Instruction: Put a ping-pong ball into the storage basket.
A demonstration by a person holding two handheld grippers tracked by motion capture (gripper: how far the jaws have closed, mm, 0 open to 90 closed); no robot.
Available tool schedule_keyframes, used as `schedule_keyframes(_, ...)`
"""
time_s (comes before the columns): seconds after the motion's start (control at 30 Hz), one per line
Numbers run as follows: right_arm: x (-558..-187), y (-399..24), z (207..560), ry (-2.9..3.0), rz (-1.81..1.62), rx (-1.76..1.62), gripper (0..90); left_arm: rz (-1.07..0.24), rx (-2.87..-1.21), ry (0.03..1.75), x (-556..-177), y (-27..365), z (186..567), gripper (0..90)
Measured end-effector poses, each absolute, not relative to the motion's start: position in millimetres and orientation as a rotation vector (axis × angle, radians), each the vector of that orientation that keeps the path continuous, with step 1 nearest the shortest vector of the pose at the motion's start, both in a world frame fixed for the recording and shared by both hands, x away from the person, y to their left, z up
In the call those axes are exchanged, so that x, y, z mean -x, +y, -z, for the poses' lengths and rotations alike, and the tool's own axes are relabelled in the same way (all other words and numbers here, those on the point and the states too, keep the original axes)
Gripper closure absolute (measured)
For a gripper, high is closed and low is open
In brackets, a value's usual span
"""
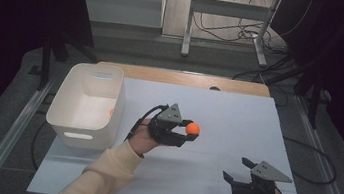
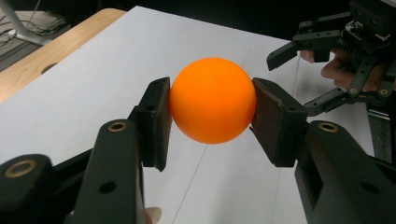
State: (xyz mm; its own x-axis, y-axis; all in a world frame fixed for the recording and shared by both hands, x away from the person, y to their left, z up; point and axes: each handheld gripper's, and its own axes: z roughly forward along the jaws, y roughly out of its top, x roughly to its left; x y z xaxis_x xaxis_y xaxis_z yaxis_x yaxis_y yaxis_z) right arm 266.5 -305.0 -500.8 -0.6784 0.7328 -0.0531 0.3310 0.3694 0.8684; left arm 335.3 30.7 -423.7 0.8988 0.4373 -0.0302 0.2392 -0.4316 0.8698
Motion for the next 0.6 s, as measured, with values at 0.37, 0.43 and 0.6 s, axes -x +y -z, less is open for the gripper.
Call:
schedule_keyframes(0.37, -267, -305, 501, 2.204, -1.245, -0.918, 15.8, -0.253, -2.002, 0.537, -340, 46, 417, 50.3)
schedule_keyframes(0.43, -267, -305, 501, 2.203, -1.246, -0.917, 15.7, -0.256, -1.997, 0.540, -341, 49, 416, 50.3)
schedule_keyframes(0.6, -266, -305, 500, 2.200, -1.250, -0.915, 15.8, -0.263, -1.988, 0.548, -341, 53, 413, 50.3)
